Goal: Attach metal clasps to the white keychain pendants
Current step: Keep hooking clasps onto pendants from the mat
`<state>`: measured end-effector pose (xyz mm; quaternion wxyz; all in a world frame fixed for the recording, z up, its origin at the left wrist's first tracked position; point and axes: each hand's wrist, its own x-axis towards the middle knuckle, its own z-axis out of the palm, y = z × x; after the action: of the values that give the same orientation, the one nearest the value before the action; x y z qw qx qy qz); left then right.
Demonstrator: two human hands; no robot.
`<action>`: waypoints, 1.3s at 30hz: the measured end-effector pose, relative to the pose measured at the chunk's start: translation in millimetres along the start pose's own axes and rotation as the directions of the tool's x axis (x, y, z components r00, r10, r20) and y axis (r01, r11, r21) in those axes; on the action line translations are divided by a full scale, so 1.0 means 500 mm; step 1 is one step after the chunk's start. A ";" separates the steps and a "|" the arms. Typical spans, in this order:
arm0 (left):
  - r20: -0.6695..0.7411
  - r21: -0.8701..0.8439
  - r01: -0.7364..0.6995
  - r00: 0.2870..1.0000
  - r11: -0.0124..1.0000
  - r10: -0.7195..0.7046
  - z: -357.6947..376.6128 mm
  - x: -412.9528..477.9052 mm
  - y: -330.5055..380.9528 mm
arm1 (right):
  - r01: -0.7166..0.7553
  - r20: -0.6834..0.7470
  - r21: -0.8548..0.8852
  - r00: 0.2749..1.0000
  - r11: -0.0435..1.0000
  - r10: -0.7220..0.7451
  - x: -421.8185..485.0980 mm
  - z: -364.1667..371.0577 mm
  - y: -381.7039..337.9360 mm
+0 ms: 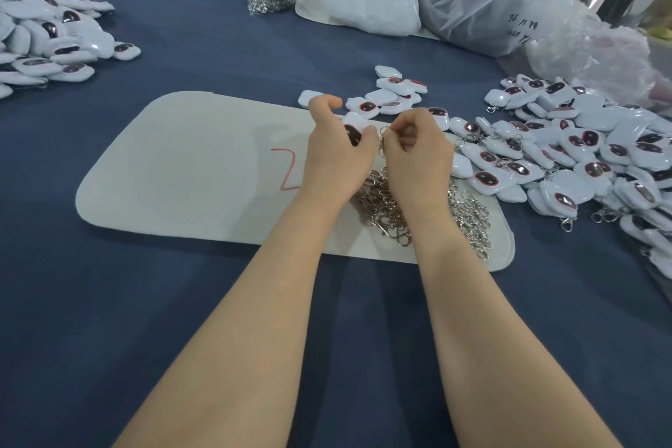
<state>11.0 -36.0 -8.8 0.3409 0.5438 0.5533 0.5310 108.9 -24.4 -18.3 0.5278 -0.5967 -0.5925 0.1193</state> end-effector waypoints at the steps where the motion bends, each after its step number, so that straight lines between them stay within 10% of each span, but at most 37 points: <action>1: 0.032 -0.018 0.033 0.999 0.999 -0.032 0.000 0.000 0.000 | -0.002 -0.004 -0.006 1.000 1.000 0.002 0.001 0.000 0.001; 39: 0.055 0.191 -0.119 0.992 0.974 0.111 0.001 0.003 -0.013 | 0.095 0.109 -0.215 0.991 0.972 -0.073 -0.011 0.006 -0.003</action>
<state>9.5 -33.6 -14.7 0.2670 0.6171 0.5625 0.4812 104.4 -28.0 -20.9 0.4330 -0.6191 -0.6524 0.0604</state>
